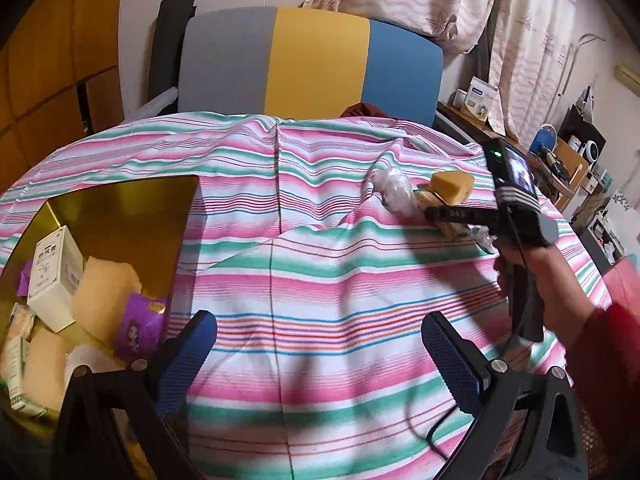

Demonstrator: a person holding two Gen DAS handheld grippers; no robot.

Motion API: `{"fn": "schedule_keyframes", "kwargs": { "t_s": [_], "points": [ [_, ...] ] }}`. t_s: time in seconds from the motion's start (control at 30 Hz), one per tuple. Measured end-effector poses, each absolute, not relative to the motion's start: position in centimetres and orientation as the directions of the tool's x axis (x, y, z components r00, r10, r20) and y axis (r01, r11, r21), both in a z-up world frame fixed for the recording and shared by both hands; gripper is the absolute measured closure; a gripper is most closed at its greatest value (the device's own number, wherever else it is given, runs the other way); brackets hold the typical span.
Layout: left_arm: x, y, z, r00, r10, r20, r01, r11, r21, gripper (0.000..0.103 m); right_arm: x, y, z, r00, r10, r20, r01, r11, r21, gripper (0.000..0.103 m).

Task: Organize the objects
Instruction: 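Move the right tool back and grasp the green-wrapped cracker bar, then grasp a clear plastic-wrapped item with the left tool while right tool holds cracker bar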

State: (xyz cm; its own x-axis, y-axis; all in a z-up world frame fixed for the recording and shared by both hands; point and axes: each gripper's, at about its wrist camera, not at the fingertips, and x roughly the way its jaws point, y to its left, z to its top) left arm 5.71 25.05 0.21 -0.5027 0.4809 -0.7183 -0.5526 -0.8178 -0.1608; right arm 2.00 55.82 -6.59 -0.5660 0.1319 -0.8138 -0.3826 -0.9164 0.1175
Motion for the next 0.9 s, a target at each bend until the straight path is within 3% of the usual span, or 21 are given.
{"fn": "schedule_keyframes", "kwargs": {
  "t_s": [0.33,0.53,0.7,0.77,0.9],
  "points": [
    [2.3,31.7,0.7,-0.507,0.51,-0.695,-0.577,-0.8,-0.166,0.0,7.0,54.0,-6.9,-0.618,0.2,-0.761,-0.459,-0.877,0.142,0.058],
    [-1.0,38.2,0.5,-0.59,0.507,-0.628,-0.622,-0.781,-0.047,0.0,7.5,54.5,-7.3,-0.639,0.236,-0.732,-0.496,-0.854,0.158,0.058],
    [-3.7,43.3,-1.0,-0.571,0.493,-0.656,-0.661,-0.751,0.011,0.0,7.4,54.2,-7.4,-0.632,0.272,-0.726,-0.507,-0.853,0.122,0.058],
    [-5.0,44.5,-1.9,-0.55,0.486,-0.679,-0.651,-0.759,-0.016,0.004,7.4,54.2,-7.5,-0.632,0.275,-0.724,-0.509,-0.852,0.12,0.058],
    [-7.1,45.9,-4.1,-0.507,0.461,-0.729,-0.629,-0.776,-0.053,0.024,7.5,54.4,-7.6,-0.638,0.274,-0.72,-0.511,-0.85,0.13,0.058]
  ]
}}
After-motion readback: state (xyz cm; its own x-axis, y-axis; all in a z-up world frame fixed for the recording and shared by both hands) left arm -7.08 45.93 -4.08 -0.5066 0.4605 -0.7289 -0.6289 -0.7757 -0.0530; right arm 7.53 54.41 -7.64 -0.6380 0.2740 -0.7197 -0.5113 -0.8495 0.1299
